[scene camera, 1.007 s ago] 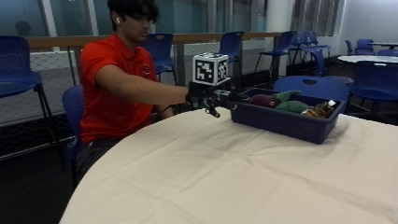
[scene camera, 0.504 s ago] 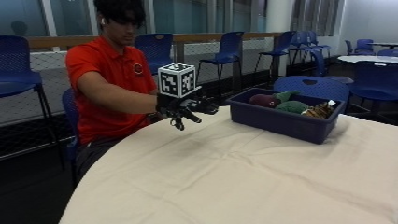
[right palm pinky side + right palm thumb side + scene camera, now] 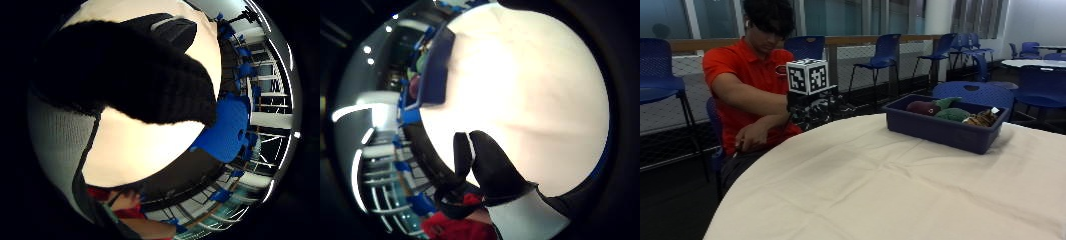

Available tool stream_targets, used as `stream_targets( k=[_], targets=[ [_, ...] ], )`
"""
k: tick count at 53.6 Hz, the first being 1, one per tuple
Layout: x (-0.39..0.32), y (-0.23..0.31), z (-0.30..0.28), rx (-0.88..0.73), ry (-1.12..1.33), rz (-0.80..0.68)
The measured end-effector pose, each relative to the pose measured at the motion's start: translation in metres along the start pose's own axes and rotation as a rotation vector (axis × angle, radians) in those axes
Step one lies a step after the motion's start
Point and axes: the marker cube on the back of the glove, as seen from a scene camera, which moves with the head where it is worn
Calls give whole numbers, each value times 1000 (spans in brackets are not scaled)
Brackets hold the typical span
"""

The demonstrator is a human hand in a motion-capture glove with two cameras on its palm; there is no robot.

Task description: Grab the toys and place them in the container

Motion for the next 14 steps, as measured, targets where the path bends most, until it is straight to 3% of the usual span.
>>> stream_targets(
  k=[14],
  targets=[
    [17, 14, -22, 38, 4, 16]
  ],
)
